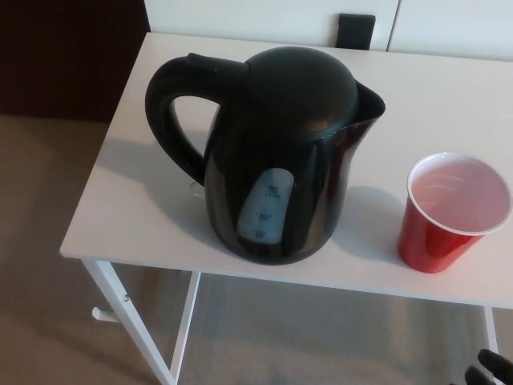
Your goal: The robot walk towards a table in front and uses its left hand to pick up the pot from the base and pour water to the cup on the right hand side
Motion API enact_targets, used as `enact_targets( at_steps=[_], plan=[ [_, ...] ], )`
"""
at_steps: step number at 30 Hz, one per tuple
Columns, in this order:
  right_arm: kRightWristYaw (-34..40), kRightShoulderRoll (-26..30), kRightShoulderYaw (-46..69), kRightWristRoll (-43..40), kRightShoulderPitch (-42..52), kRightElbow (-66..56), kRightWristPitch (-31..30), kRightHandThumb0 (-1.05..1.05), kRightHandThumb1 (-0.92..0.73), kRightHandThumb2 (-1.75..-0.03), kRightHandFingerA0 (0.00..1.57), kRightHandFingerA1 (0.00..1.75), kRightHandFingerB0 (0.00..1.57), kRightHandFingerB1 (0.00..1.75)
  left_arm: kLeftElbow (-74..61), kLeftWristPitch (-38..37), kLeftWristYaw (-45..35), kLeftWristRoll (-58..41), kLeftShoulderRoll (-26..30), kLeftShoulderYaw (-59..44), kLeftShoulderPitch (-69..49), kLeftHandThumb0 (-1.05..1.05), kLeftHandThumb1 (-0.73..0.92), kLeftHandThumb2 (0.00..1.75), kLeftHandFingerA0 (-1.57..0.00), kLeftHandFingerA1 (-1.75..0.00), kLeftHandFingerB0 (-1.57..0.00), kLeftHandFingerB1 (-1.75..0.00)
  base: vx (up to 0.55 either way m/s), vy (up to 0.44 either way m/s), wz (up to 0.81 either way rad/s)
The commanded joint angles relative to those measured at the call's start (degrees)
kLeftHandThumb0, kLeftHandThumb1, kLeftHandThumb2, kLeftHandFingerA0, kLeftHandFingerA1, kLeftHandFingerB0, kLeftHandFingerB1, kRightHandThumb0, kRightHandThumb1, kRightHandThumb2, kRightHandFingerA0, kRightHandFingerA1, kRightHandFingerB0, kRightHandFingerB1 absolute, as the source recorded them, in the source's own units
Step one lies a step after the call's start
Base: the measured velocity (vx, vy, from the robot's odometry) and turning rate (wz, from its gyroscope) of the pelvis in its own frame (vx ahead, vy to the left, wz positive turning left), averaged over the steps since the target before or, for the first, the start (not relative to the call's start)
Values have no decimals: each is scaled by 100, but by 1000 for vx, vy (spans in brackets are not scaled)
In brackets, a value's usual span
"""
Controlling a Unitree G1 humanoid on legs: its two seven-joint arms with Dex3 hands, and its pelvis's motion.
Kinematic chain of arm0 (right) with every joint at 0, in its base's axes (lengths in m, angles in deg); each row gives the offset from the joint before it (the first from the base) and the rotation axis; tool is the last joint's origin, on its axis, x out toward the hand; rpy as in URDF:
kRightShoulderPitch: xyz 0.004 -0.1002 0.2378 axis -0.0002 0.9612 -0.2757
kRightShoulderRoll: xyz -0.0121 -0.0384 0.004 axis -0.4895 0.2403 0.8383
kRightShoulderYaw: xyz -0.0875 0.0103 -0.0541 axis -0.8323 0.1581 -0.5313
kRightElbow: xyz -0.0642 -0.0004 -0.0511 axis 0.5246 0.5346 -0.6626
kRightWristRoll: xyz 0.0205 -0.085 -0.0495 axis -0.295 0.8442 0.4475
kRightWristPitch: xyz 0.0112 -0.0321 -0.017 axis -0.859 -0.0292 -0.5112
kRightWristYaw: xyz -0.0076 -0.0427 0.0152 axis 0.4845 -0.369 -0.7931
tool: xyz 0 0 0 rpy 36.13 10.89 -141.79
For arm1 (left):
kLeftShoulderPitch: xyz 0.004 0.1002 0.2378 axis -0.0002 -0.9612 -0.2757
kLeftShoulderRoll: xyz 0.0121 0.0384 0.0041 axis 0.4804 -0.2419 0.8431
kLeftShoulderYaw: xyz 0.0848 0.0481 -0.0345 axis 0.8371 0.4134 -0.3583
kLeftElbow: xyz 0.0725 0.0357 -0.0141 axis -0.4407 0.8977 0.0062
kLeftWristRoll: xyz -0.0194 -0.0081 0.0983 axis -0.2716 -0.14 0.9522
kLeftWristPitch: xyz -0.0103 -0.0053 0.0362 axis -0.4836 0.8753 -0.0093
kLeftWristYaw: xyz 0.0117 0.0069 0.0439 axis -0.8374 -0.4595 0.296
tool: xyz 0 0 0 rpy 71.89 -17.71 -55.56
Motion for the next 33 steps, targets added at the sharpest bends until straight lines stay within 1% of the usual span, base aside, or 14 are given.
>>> enact_targets(
  at_steps=[1, 5, 6, 8, 9, 19, 22, 23, 24, 26, 27, 28, 32, 33],
  plan=[
    [-211, 189, -23, 156, 68, 145, 517, -21, -43, -89, 48, 68, 20, 57, 248, -509, 742, 400, 125, 350, -81, -53, 72, 62, -30, -34, -24, -30, 0, 0, 0],
    [-212, 226, -58, 198, 39, 185, 541, -21, -44, -89, 49, 68, 15, 54, 415, -648, 834, 366, 147, 487, -20, -54, 72, 61, -31, -34, -24, -30, 0, 0, 0],
    [-148, 216, -26, 174, 3, 234, 525, -23, -60, -57, 57, 59, 29, 50, 469, -691, 878, 374, 148, 527, -4, -55, 71, 61, -32, -35, -25, -30, 0, 0, 0],
    [-182, 229, -12, 156, -87, 321, 576, -23, -61, -58, 56, 61, 30, 54, 528, -703, 962, 430, 153, 616, 56, -56, 71, 61, -31, -34, -25, -30, 0, 0, 0],
    [-200, 236, -26, 148, -185, 332, 529, -18, -44, -90, 49, 70, 19, 56, 560, -686, 991, 428, 159, 641, 131, -55, 71, 61, -33, -35, -26, -31, 0, 0, 0],
    [-216, 284, -102, 254, -334, 436, 571, -20, -44, -89, 46, 68, 14, 53, 546, -636, 963, 365, 205, 803, 183, -52, 71, 61, -31, -34, -25, -30, 0, 0, 0],
    [-181, 335, -38, 205, -552, 511, 532, -19, -43, -89, 47, 68, 19, 55, 593, -616, 978, 368, 201, 831, 372, -54, 70, 61, -32, -34, -25, -30, 0, 0, 0],
    [-201, 324, -23, 200, -493, 515, 569, -23, -61, -58, 54, 63, 27, 50, 656, -594, 962, 442, 234, 908, 368, -54, 71, 61, -34, -33, -24, -29, 0, 0, 0],
    [-275, 315, 4, 152, -472, 506, 567, -19, -42, -88, 46, 69, 18, 56, 684, -595, 820, 377, 238, 888, 369, -51, 71, 62, -32, -34, -22, -29, 0, 0, 0],
    [-236, 292, -7, 184, -441, 470, 547, -19, -42, -88, 46, 68, 21, 57, 693, -676, 769, 392, 276, 928, 331, -50, 71, 62, -31, -34, -22, -30, 0, 0, 0],
    [-205, 275, -20, 201, -385, 405, 503, -23, -59, -57, 49, 62, 28, 51, 704, -750, 827, 476, 307, 1000, 302, -49, 71, 61, -33, -35, -24, -30, 0, 0, 0],
    [-219, 264, -29, 204, -351, 374, 497, -19, -42, -89, 46, 69, 19, 56, 709, -788, 841, 500, 328, 1035, 284, -49, 71, 62, -32, -35, -24, -30, 0, 0, 0],
    [-151, 274, -29, 216, -453, 398, 424, -19, -42, -89, 52, 71, 19, 56, 746, -812, 788, 379, 327, 1011, 352, -48, 70, 61, -31, -36, -25, -31, 0, 0, 0],
    [-175, 257, -35, 218, -399, 391, 450, -24, -59, -58, 52, 63, 27, 51, 742, -839, 794, 414, 349, 1040, 277, -49, 71, 62, -31, -35, -24, -31, 0, 0, 0]
  ],
)
